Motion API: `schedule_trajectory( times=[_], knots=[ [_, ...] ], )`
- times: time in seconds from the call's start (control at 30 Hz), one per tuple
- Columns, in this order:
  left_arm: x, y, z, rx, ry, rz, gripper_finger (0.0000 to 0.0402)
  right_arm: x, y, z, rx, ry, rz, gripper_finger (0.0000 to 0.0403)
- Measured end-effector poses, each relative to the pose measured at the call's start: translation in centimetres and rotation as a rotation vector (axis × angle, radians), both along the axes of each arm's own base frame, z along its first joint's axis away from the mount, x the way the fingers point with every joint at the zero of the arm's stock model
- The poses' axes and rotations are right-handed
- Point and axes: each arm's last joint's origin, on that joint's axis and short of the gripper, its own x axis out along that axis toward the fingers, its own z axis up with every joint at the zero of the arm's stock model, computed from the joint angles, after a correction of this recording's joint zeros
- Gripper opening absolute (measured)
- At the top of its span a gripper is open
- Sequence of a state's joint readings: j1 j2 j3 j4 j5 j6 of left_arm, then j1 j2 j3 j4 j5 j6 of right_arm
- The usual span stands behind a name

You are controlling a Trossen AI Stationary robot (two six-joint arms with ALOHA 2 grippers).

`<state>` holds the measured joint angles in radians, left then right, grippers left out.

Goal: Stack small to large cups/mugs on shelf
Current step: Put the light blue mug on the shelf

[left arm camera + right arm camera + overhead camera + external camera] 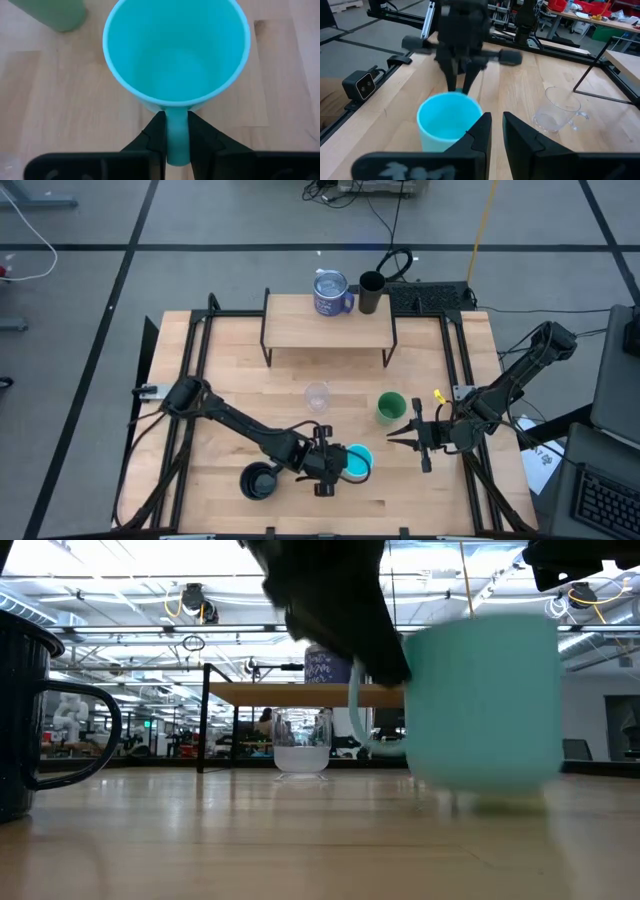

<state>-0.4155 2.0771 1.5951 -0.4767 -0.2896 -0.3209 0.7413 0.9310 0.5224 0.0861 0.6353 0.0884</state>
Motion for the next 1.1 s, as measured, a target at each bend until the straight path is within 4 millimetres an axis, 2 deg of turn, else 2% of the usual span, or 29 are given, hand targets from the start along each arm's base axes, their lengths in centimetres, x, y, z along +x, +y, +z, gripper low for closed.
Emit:
schedule_trajectory(
  times=[0.2,0.37,0.63,0.83,0.93,1.1],
  knots=[
    [-0.5,1.1,2.8,0.004,-0.043,-0.007,0.0050,0.0,0.0,-0.1,-0.010,0.005,0.002,0.0036],
    [-1.9,3.1,7.1,0.011,-0.099,0.011,0.0050,0.0,0.0,-0.1,-0.012,0.005,0.003,0.0036],
    [-5.4,7.4,13.7,0.045,-0.183,0.105,0.0050,0.0,0.0,0.1,-0.030,-0.005,0.012,0.0036],
    [-8.3,11.1,17.5,0.080,-0.246,0.214,0.0050,0.0,0.0,0.2,-0.045,-0.016,0.019,0.0036],
    [-9.5,13.0,18.9,0.095,-0.268,0.270,0.0050,0.0,0.0,0.2,-0.057,-0.018,0.023,0.0036],
    [-11.0,16.2,20.1,0.135,-0.266,0.347,0.0050,0.1,0.0,0.2,-0.066,-0.018,0.024,0.0036]
  ],
)
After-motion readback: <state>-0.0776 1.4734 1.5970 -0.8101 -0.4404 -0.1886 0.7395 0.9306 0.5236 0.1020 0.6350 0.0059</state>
